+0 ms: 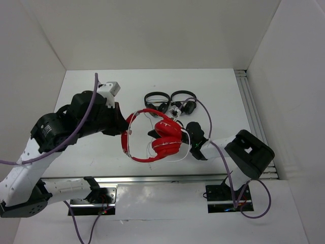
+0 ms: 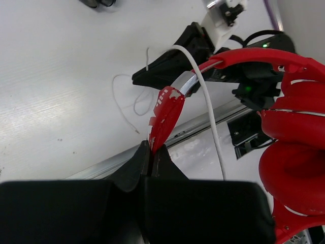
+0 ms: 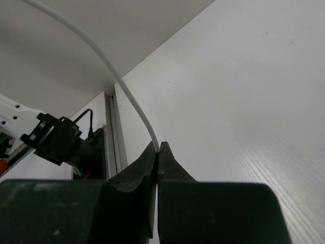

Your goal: Wrap the headphones

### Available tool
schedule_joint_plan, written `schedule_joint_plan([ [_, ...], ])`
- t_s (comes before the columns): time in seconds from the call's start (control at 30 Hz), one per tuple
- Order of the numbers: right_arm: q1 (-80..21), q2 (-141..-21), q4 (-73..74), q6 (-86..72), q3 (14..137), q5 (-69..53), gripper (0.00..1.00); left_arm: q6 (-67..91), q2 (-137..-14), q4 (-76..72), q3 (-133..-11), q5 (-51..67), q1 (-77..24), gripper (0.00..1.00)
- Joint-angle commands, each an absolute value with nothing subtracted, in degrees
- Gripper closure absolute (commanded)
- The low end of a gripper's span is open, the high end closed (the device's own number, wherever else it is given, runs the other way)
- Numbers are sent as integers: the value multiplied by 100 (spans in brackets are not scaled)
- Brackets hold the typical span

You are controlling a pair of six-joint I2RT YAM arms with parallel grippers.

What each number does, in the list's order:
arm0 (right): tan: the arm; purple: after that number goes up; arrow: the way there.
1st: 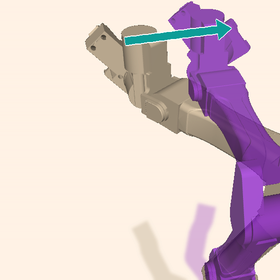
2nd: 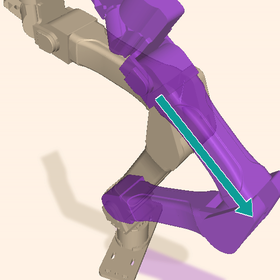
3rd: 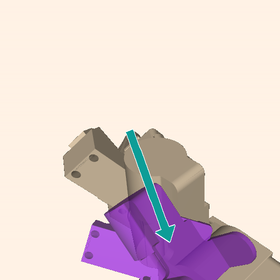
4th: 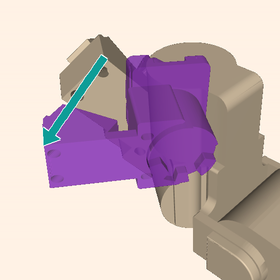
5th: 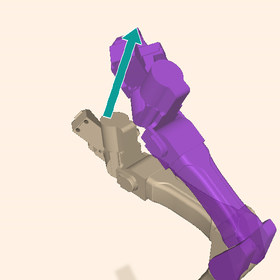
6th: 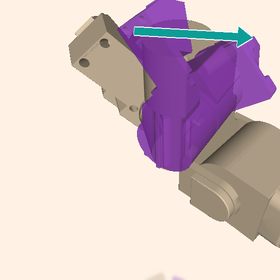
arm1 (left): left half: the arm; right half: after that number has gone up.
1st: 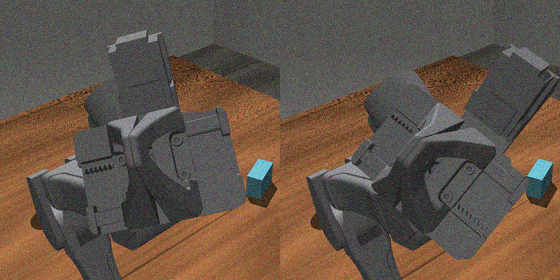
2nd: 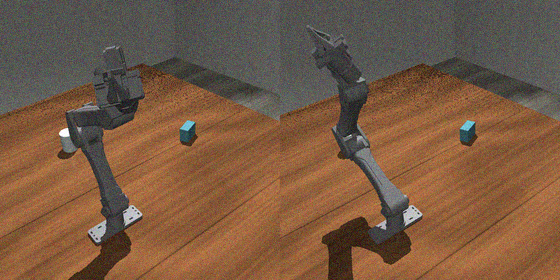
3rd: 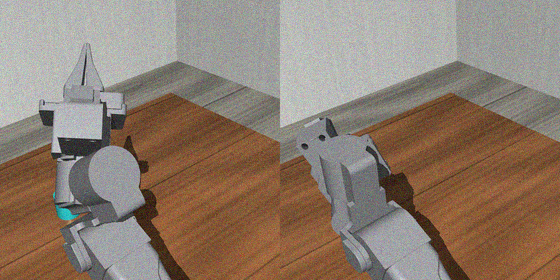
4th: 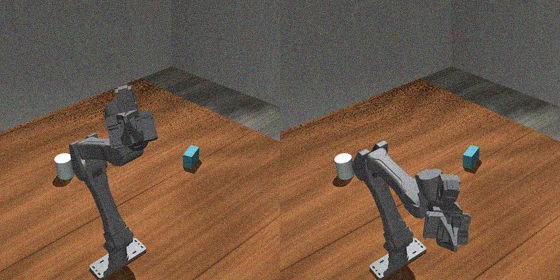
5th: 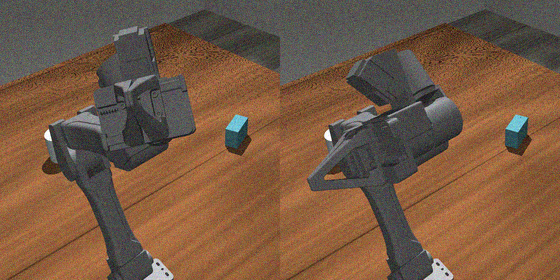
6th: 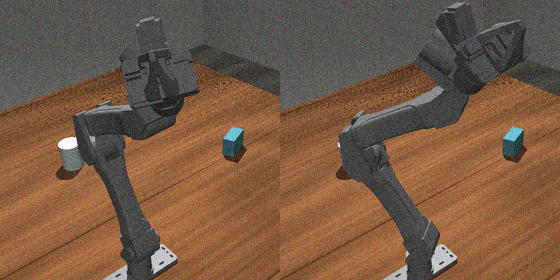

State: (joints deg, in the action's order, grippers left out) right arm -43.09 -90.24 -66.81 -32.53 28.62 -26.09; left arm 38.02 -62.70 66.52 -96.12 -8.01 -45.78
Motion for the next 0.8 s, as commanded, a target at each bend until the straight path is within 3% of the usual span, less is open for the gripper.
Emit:
schedule_joint_plan([
  [0.0, -4176, -8868, -6697, -3067, 2699, -2118, 100, 4122, -6064, 5977, -10115, -466, -4553, 100],
  [0.27, -4008, -9229, -6793, -3120, 2637, -2127, 100, 4122, -6064, 6029, -10239, -483, -4553, 100],
  [0.77, -3577, -9448, -7224, -3287, 2224, -2205, 100, 4228, -6170, 6486, -10608, -1545, -4553, 100],
])
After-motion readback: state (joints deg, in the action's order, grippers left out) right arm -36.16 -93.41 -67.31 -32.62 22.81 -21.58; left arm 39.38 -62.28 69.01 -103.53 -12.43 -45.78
